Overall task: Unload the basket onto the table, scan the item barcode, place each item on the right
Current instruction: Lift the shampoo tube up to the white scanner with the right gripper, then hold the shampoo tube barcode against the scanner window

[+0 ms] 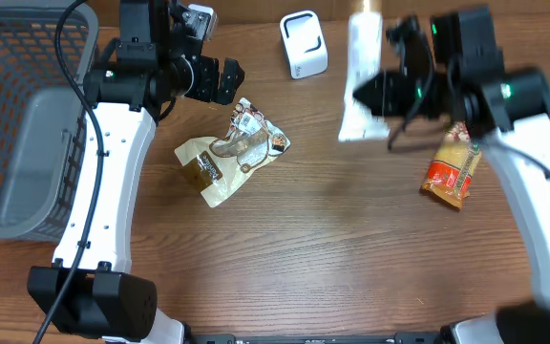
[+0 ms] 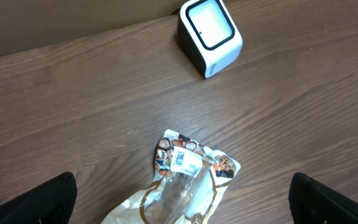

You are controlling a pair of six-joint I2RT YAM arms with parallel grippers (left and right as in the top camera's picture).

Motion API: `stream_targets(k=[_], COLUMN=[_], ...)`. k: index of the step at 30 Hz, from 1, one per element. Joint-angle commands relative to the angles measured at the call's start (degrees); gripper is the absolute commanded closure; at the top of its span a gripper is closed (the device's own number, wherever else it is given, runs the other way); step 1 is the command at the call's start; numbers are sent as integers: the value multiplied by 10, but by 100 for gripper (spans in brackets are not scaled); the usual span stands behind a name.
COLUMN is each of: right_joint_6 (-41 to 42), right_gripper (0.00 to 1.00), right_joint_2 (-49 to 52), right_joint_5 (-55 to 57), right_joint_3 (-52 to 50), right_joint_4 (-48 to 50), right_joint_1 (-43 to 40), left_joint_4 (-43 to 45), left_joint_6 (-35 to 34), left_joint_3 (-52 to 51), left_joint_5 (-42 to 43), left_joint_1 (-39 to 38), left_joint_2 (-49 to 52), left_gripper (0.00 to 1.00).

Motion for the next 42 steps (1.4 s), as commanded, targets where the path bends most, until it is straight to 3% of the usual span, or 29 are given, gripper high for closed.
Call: stream_targets(k=[1,5,9,18,26,42], right_joint_6=[-38,-102,-219,-349,-368,-411], right_gripper=[97,96,96,96,96,96], right_joint_2=[100,191,261,356,406,464], right_joint_5=[162,322,441,547,573,626], right_joint_3=[121,168,168,167,167,167], right_joint_4=[-21,27,122,285,378,417], right_joint_1=[21,50,75,87,88,91], left_joint_4=[3,3,3,3,3,3], left_joint_6=[11,11,11,11,11,11], left_joint_3=[5,5,5,5,5,5], left_joint_5=[1,1,1,1,1,1], left_joint_1=[-4,-4,-4,-4,-4,-4], left_joint_2=[-9,-9,-9,-9,-9,-9], left_gripper=[0,0,0,0,0,0])
